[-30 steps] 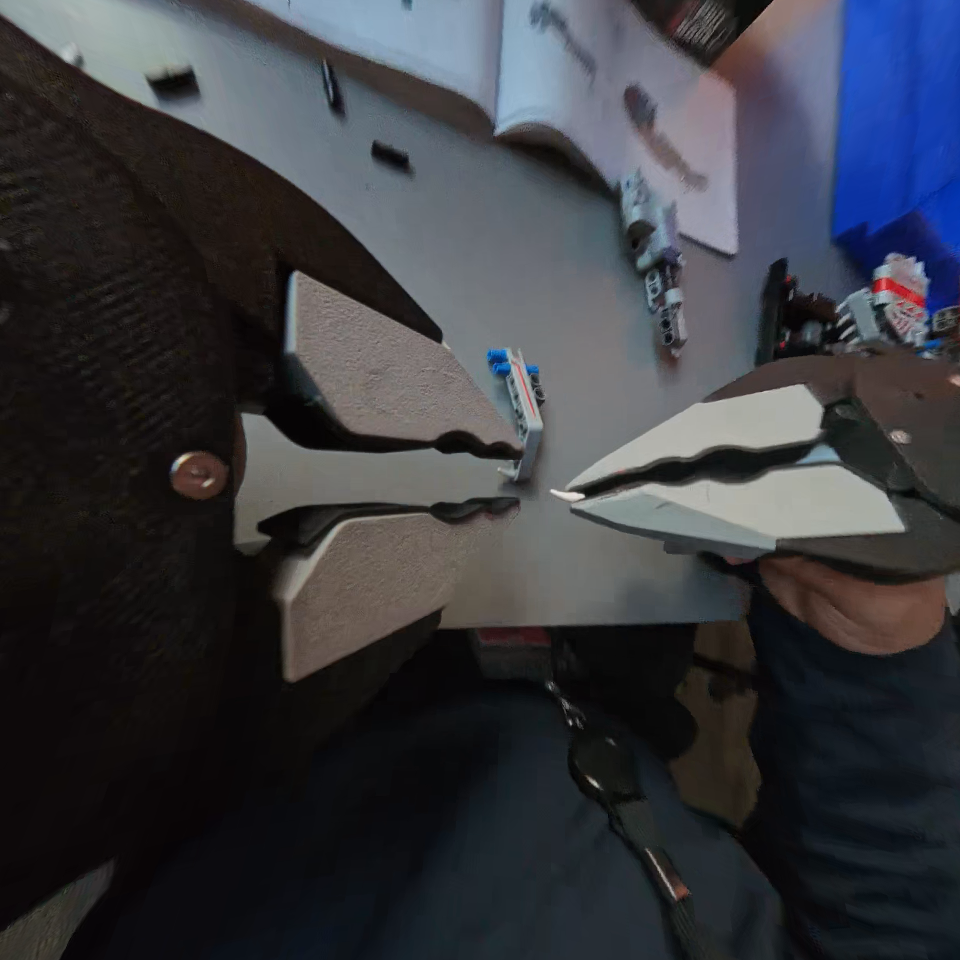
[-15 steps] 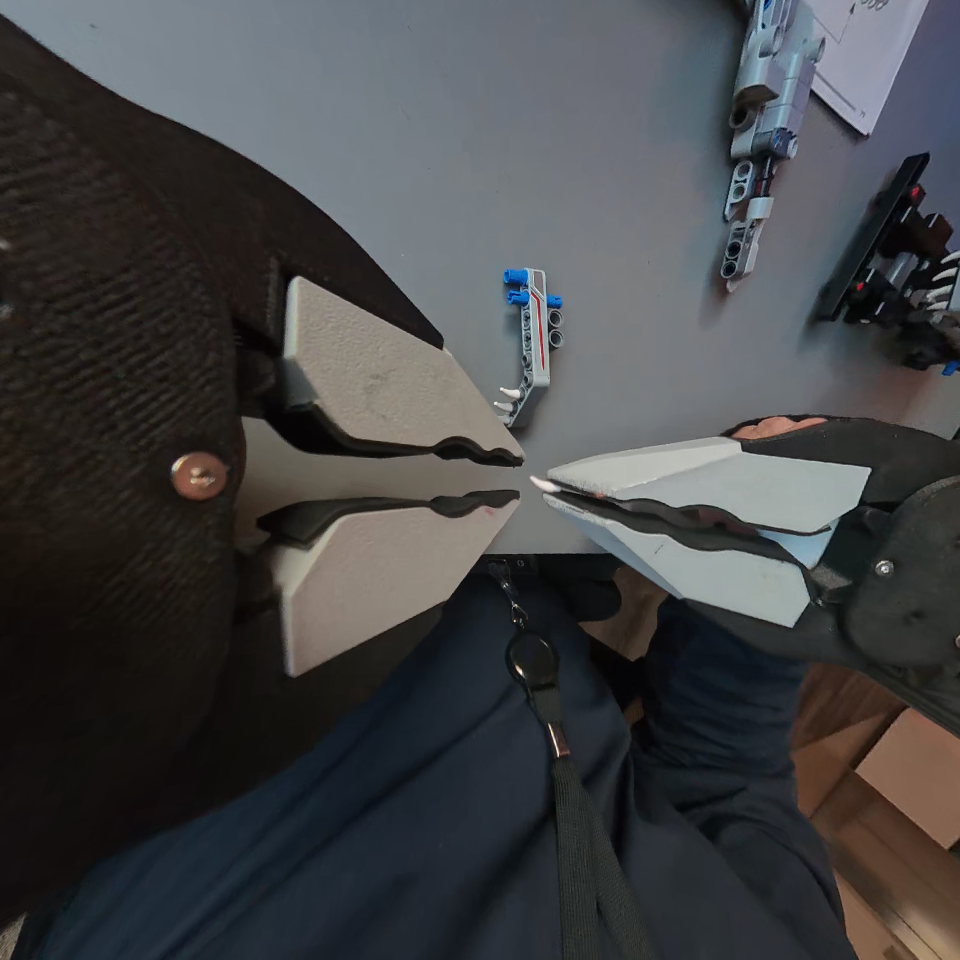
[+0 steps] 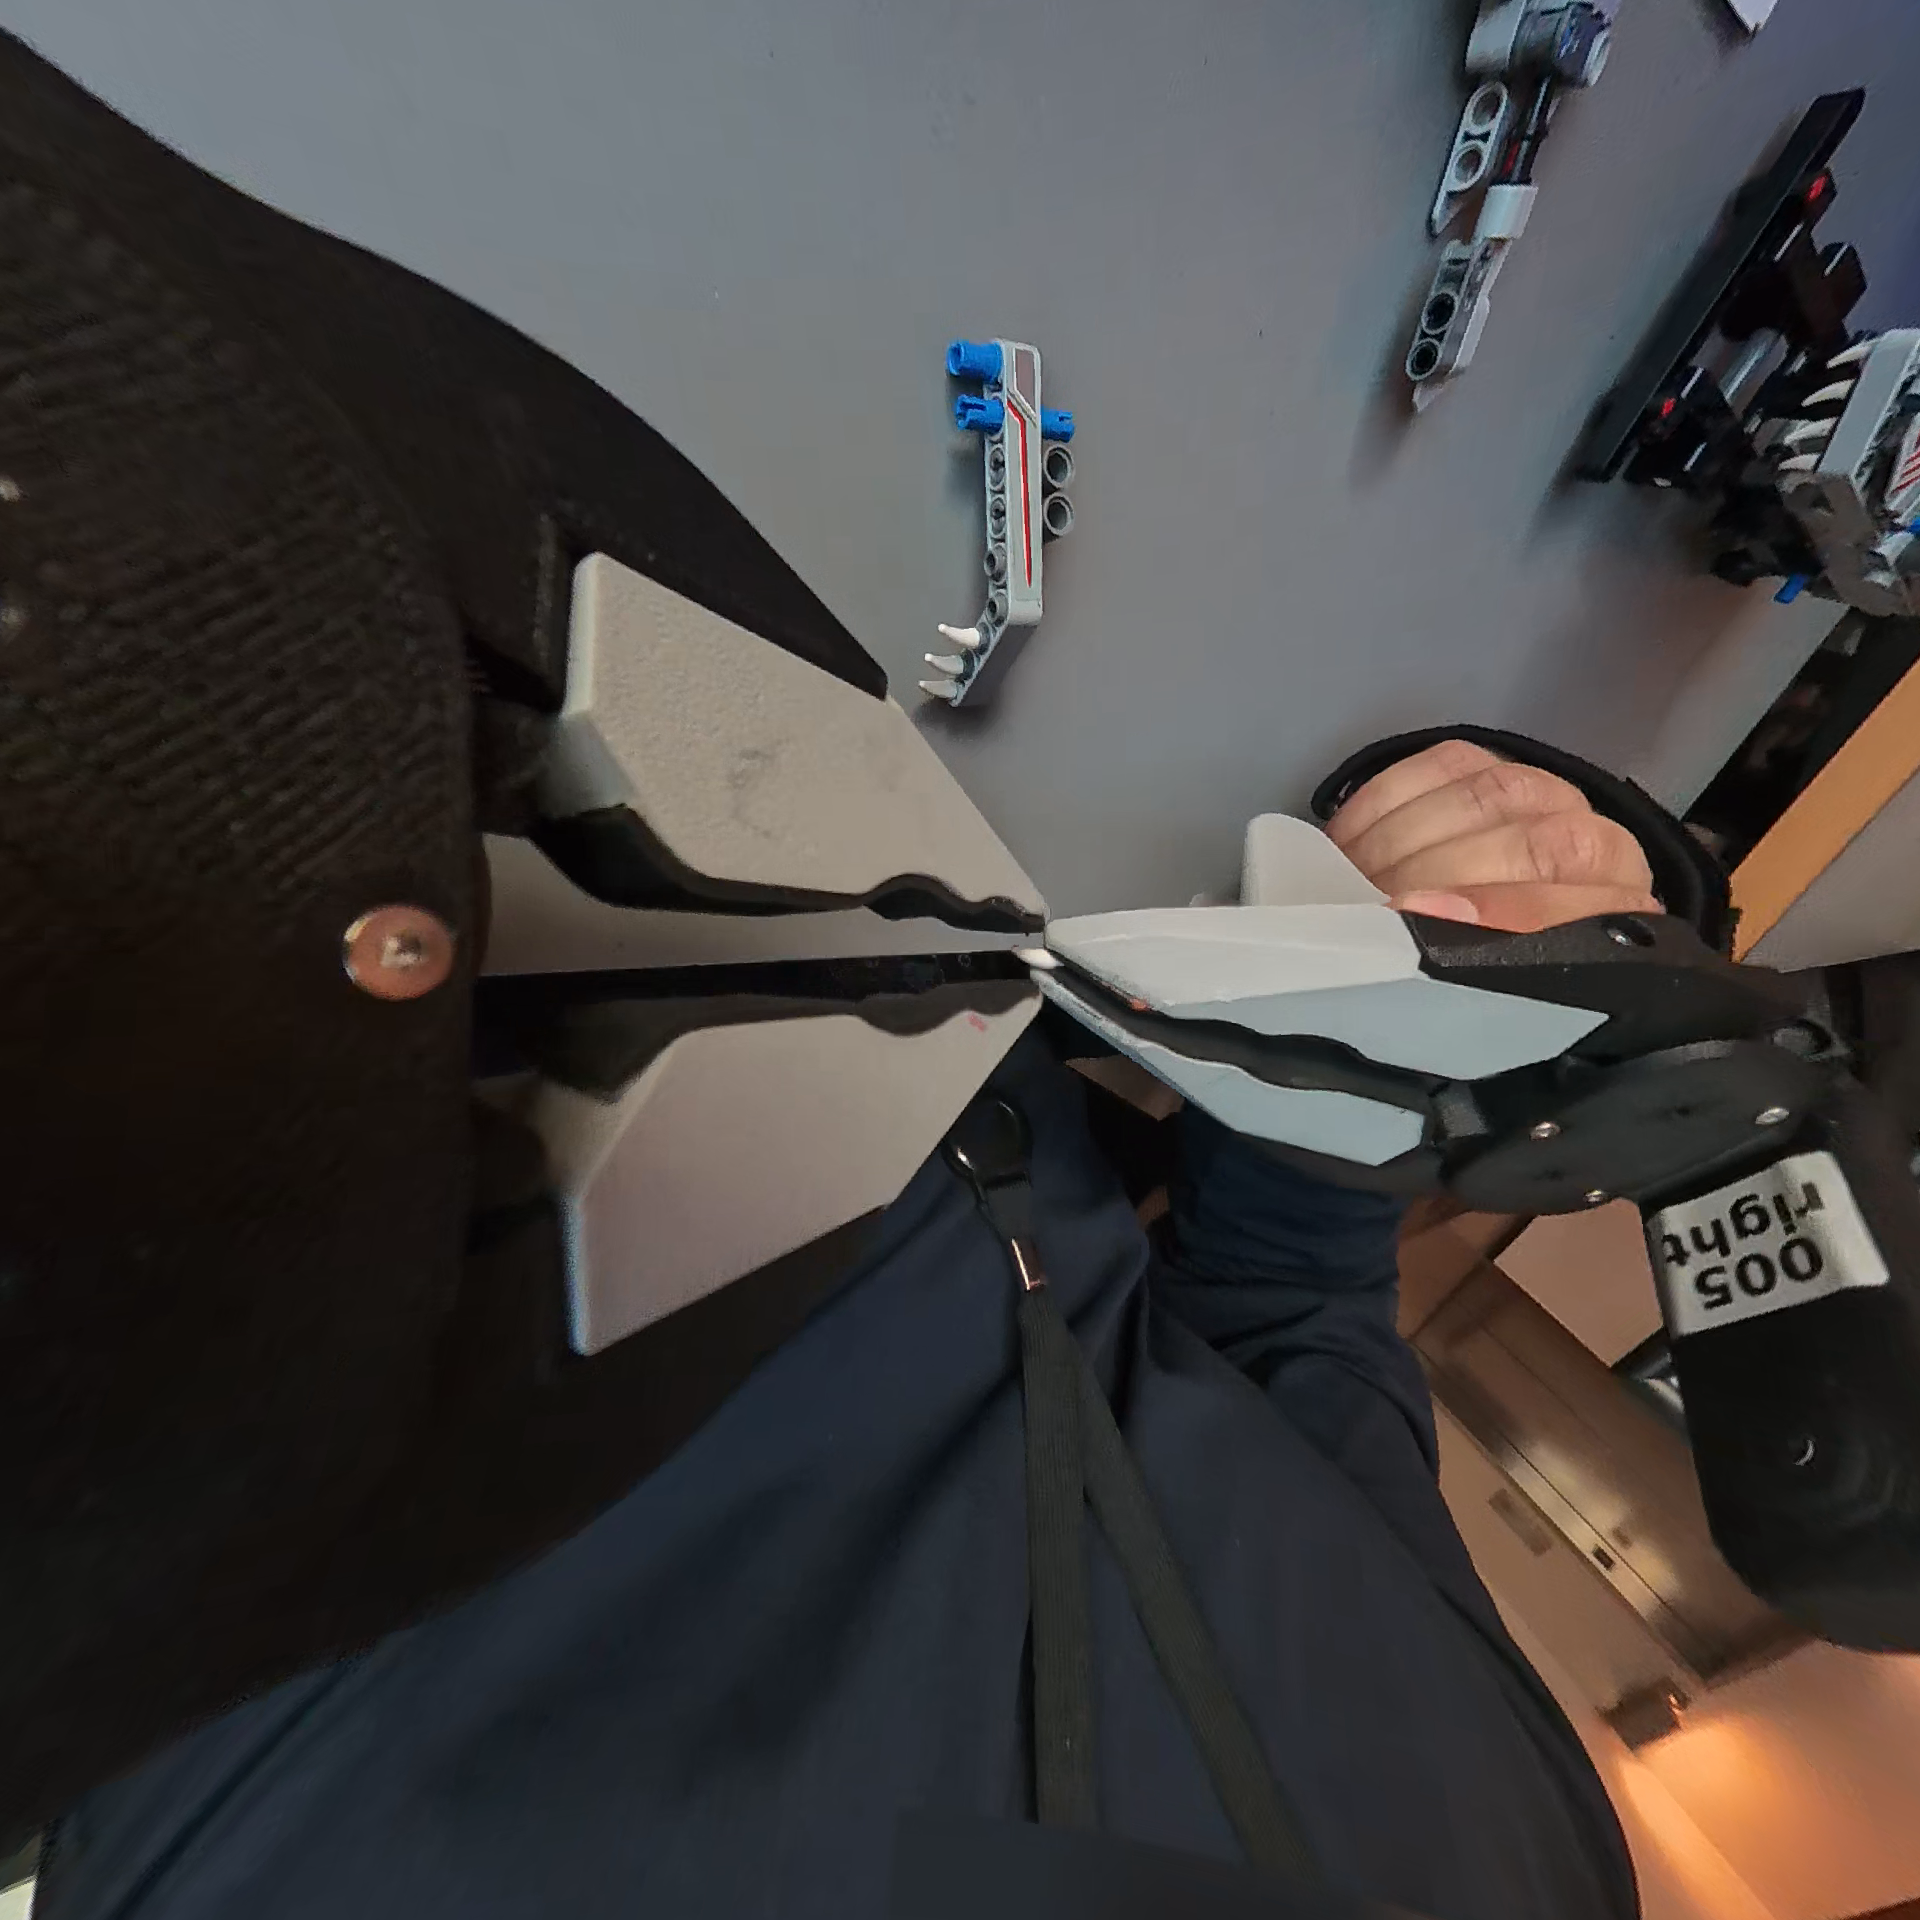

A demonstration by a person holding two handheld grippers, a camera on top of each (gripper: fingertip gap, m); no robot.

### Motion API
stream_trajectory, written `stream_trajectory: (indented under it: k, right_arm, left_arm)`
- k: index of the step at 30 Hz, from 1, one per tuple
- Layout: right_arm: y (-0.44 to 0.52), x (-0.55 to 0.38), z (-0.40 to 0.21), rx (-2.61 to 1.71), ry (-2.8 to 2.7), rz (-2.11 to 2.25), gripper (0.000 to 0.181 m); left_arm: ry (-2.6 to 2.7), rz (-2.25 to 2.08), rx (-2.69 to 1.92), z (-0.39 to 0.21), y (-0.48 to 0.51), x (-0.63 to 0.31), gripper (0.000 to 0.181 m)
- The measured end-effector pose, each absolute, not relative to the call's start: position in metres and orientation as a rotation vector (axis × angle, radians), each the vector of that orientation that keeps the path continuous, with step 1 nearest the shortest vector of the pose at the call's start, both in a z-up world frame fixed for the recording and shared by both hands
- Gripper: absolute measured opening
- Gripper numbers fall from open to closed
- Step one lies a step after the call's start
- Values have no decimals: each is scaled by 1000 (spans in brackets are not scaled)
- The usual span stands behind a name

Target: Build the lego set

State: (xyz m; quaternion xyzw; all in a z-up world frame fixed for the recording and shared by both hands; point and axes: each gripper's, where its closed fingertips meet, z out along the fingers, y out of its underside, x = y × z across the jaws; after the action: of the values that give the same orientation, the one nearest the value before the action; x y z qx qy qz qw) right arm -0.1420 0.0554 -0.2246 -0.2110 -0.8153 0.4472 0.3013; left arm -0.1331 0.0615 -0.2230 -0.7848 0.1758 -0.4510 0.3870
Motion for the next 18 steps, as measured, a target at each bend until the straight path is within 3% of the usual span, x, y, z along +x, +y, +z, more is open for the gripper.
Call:
stream_trajectory:
  k: [18]
  right_arm:
    - [58, -142, -234, -489, -2157, 960, 0]
  left_arm:
    - [376, -1179, -2049, -233, 63, -130, 5]
